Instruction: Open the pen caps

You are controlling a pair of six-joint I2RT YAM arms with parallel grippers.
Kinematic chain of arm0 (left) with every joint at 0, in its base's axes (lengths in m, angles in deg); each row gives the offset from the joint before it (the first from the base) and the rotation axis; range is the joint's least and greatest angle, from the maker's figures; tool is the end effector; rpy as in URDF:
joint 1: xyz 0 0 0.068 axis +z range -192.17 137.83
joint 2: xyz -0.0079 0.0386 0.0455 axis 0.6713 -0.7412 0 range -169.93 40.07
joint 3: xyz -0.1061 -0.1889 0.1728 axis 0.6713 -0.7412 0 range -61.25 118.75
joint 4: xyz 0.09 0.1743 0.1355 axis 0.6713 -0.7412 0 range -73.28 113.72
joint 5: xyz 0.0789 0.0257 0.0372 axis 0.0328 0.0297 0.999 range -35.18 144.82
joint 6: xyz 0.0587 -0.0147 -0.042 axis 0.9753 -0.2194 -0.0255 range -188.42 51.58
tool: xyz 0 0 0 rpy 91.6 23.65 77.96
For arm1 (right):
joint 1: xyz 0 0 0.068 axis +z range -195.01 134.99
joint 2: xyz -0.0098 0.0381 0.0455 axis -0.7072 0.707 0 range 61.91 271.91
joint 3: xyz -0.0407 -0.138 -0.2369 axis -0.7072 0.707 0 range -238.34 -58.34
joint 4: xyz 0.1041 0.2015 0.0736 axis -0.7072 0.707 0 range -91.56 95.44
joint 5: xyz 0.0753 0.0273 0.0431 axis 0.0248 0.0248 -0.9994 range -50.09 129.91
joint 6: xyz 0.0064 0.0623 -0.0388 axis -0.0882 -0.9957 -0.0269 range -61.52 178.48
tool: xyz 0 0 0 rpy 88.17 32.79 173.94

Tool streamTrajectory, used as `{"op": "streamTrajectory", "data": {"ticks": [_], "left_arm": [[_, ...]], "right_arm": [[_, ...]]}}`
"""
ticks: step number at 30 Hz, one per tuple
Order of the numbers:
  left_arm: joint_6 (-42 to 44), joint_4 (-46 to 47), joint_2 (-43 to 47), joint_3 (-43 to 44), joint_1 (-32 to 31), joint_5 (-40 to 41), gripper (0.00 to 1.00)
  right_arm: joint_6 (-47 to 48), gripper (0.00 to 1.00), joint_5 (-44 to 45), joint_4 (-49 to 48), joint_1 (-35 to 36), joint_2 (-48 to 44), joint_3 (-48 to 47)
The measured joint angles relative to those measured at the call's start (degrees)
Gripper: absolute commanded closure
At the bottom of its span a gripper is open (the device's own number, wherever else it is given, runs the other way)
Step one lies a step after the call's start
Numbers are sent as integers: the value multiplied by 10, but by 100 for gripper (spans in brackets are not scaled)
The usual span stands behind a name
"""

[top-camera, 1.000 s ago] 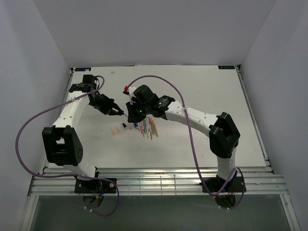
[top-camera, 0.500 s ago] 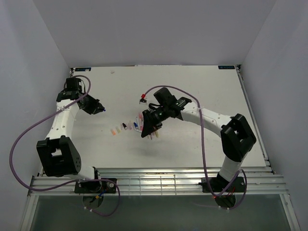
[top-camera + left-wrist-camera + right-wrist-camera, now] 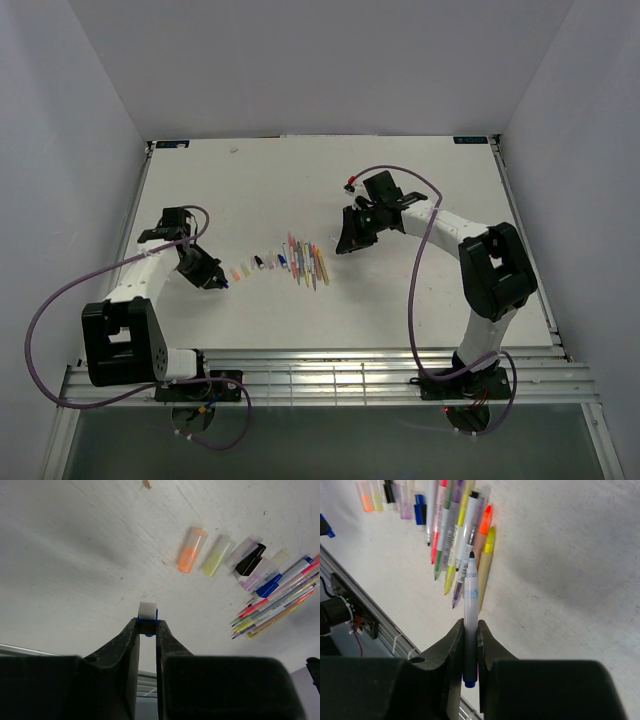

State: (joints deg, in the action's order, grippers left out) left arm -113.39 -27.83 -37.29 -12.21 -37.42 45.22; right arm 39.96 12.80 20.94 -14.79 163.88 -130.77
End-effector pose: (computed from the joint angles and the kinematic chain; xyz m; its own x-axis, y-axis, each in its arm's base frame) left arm 0.2075 0.0069 0.1912 -0.6570 -0.7539 -0.0085 -0.7304 0.6392 -0.2406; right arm 0.3109 0.2135 0.2183 -0.8653 -0.1766 -0.4691 -0.4380 0.7217 0.5361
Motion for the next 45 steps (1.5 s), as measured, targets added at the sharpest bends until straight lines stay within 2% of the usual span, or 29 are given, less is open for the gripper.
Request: {"op": "streamTrajectory", "data": {"ticks": [6,11,18,22,23,27,33,39,41,42,43,44,45], "left_arm": [[0,28,-12,-1,-29,4,89],[0,47,-47,-2,-37,16,87],[4,68,-101,1,-37,43,78],[7,72,-135,17,-37,49,66],[9,73,-142,22,-39,49,60],[10,82,-160,39,-52,54,54],[12,83,-164,47,-58,55,46],[14,73,-161,60,-58,60,36],[14,66,-154,63,-58,61,30],[13,61,-149,66,-58,61,22],[14,57,-144,69,-58,62,18],[12,52,-138,73,-58,62,6],[12,48,-133,78,-58,63,2]], "right_arm": [[7,89,2,-49,1,50,35],[2,85,-1,-89,2,54,70],[-9,78,-4,-115,2,62,71],[-13,72,-4,-115,3,73,71],[-15,70,-4,-115,5,75,71],[-21,62,-7,-114,10,81,70],[-21,57,-11,-101,15,82,59],[-21,48,16,-44,16,81,15],[-21,46,34,-17,16,76,-3],[-20,45,43,-2,16,73,-12],[-19,43,51,15,16,69,-21],[-18,41,59,31,16,64,-30],[-17,35,66,48,16,59,-40]]}}
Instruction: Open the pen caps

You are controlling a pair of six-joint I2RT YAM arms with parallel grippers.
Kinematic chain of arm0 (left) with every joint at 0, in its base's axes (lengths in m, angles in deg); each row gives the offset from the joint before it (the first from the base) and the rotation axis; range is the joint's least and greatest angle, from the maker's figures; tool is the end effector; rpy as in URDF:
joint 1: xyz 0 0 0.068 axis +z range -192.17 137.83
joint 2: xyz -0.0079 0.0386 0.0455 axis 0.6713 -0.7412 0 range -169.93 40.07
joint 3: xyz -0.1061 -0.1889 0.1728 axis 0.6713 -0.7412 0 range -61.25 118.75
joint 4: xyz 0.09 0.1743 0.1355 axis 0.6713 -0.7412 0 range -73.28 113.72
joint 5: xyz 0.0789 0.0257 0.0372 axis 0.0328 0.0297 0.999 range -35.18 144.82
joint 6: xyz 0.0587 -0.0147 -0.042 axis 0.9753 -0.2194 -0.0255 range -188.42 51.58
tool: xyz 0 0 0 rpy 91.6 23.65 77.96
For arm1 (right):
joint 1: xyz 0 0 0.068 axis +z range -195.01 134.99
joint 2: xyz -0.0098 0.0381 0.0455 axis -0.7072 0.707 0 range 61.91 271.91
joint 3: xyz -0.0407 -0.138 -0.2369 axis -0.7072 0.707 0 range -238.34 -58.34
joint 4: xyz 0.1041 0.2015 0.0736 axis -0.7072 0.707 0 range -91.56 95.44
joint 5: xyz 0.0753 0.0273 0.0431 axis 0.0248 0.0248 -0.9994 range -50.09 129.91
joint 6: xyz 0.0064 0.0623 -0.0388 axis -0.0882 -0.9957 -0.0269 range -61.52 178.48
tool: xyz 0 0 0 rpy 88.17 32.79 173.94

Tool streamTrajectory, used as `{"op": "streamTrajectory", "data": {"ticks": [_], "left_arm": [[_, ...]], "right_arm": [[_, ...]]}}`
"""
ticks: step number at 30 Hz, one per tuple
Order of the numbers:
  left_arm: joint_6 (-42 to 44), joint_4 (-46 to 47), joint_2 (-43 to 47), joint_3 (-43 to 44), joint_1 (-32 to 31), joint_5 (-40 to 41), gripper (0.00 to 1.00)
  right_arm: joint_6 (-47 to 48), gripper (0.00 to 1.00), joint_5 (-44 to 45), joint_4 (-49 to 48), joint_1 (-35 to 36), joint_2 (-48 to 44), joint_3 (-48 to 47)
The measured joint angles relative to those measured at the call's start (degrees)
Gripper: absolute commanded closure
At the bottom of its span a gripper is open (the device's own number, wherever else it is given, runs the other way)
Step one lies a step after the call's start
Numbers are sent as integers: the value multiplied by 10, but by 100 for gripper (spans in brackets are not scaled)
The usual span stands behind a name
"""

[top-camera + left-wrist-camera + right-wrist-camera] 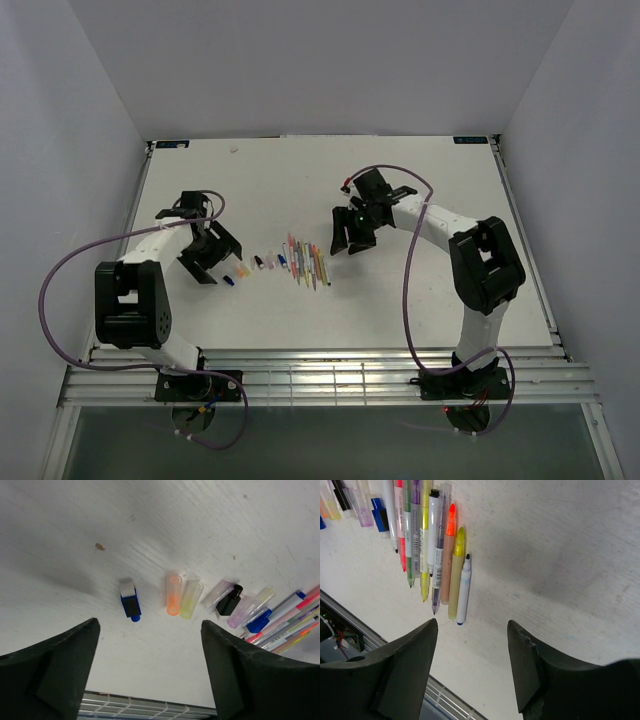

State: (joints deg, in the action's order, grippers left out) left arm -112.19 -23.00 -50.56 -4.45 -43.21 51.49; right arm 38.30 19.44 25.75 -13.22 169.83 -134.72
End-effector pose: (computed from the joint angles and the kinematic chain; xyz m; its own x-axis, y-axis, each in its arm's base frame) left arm 0.2615 -0.0083 0.1755 -0.7313 -0.6775 -0.0790 -0.6623 0.7330 -0.1551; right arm 0.3200 0.2237 0.1923 -0.9061 -0.1812 -0.3823 -0.3565 0.8136 0.4594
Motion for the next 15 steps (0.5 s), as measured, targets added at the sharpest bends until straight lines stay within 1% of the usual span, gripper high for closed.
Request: {"op": "streamTrajectory", "data": {"ticks": [1,2,3,9,13,15], "left_arm": [[-2,-5,6,5,0,0,2],[-6,-11,13,12,0,1,2],[-9,-17,21,18,0,1,2],[-27,-50,73,76,-8,-7,2],[-35,-75,72,140,-65,-5,2],[-46,-73,73,150,-100,-7,2]], "right_arm": [[1,33,8,18,0,-4,-10],[3,29,15,34,0,-8,-20],[3,20,22,48,0,-13,-27],[-2,16,51,129,0,-42,-33],[-6,12,61,167,6,-45,-20],[-6,10,66,172,15,-61,9]]}}
